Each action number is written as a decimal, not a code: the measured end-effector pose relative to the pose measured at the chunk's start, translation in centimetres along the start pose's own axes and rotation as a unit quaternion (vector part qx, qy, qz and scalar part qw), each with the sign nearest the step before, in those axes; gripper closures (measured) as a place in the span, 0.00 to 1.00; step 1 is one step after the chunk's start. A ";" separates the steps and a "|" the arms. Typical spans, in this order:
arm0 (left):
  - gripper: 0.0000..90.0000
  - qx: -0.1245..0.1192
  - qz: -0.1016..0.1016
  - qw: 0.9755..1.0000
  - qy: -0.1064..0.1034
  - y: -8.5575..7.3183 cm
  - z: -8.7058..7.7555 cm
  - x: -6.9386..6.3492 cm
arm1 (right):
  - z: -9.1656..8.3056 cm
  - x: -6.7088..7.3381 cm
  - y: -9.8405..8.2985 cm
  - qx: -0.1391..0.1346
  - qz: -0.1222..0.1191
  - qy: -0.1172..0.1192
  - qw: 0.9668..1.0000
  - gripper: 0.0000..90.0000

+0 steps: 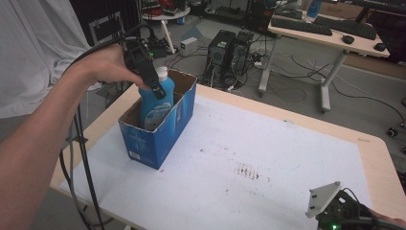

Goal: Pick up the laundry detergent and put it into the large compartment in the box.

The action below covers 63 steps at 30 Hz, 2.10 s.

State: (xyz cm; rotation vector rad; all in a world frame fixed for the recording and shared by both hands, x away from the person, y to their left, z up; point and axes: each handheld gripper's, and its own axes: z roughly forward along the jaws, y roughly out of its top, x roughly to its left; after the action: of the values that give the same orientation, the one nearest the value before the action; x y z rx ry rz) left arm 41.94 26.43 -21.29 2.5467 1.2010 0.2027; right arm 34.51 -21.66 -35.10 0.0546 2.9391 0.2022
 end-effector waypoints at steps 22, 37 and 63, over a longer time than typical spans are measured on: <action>0.42 0.017 0.005 1.000 -0.008 -1.1 3.6 0.4 | 0.4 0.2 -0.3 0.007 0.007 0.006 1.000 0.14; 0.42 0.022 0.017 1.000 -0.014 -1.9 5.1 0.6 | 0.6 0.2 -0.2 0.010 0.005 0.007 1.000 0.14; 0.41 0.023 0.074 0.997 -0.017 -2.1 6.1 0.7 | 1.2 0.0 -0.4 0.019 0.013 0.014 1.000 0.14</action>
State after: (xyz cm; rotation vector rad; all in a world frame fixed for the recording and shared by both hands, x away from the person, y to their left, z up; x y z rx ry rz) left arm 42.44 26.81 -27.77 2.6695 1.0154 0.1656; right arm 34.71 -21.90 -36.30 0.0951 2.9707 0.1534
